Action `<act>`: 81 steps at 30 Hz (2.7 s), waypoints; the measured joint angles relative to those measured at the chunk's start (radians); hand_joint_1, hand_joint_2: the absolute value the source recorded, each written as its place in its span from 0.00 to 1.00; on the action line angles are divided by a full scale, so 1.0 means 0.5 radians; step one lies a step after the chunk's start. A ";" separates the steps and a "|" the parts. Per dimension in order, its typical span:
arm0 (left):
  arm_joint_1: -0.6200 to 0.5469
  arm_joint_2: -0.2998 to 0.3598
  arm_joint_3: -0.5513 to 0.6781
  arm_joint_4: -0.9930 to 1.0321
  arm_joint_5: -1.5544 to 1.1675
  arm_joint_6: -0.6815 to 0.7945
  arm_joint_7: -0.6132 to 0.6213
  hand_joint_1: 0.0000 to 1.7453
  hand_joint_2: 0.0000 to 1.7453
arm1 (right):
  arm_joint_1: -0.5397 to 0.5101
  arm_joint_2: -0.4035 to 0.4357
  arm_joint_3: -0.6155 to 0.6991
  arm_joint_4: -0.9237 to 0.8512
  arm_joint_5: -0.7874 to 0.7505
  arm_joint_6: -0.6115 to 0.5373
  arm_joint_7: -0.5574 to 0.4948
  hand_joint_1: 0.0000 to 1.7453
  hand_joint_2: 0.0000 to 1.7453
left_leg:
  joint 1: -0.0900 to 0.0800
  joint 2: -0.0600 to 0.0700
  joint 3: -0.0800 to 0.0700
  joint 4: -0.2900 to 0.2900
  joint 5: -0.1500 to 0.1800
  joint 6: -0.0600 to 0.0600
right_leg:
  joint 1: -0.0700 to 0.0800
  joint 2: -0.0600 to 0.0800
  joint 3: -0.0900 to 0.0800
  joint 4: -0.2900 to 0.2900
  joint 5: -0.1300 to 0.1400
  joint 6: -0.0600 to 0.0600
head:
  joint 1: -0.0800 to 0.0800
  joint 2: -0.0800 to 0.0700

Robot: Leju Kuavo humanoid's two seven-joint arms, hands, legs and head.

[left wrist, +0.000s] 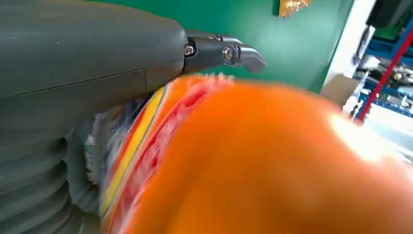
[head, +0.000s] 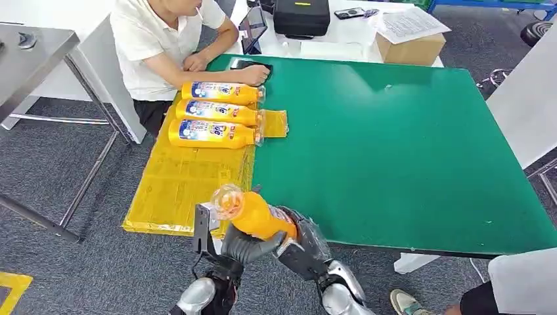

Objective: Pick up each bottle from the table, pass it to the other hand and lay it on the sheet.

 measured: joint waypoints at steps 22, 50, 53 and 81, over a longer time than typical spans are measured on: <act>0.107 -0.061 0.153 -0.280 0.151 0.198 -0.236 1.00 1.00 | -0.070 0.047 0.272 -0.001 -0.119 0.003 -0.021 0.68 1.00 | 0.000 0.002 -0.002 0.000 0.000 0.000 | -0.001 0.001 -0.006 0.000 0.000 0.000 | 0.001 0.000; -0.317 0.222 0.398 0.266 -2.039 0.406 0.024 1.00 1.00 | 0.341 0.083 -0.664 -0.739 0.643 -0.777 -0.413 0.00 1.00 | -0.001 -0.003 -0.007 0.000 0.005 -0.001 | -0.001 -0.002 -0.009 0.001 0.002 0.000 | 0.001 0.000; -0.364 0.235 0.439 0.372 -2.047 0.395 0.029 1.00 1.00 | 0.379 0.107 -0.809 -0.917 0.658 -0.777 -0.415 0.00 1.00 | -0.001 -0.004 -0.008 0.000 0.005 -0.001 | -0.001 -0.003 -0.008 0.001 0.002 0.000 | 0.001 0.000; -1.107 0.196 0.462 1.370 -2.415 -0.655 0.408 0.00 1.00 | 0.310 0.131 -0.691 -1.019 0.122 -0.776 -0.419 0.00 1.00 | 0.000 -0.003 0.019 -0.001 0.010 -0.007 | 0.000 -0.002 0.014 0.010 0.007 -0.007 | 0.001 0.000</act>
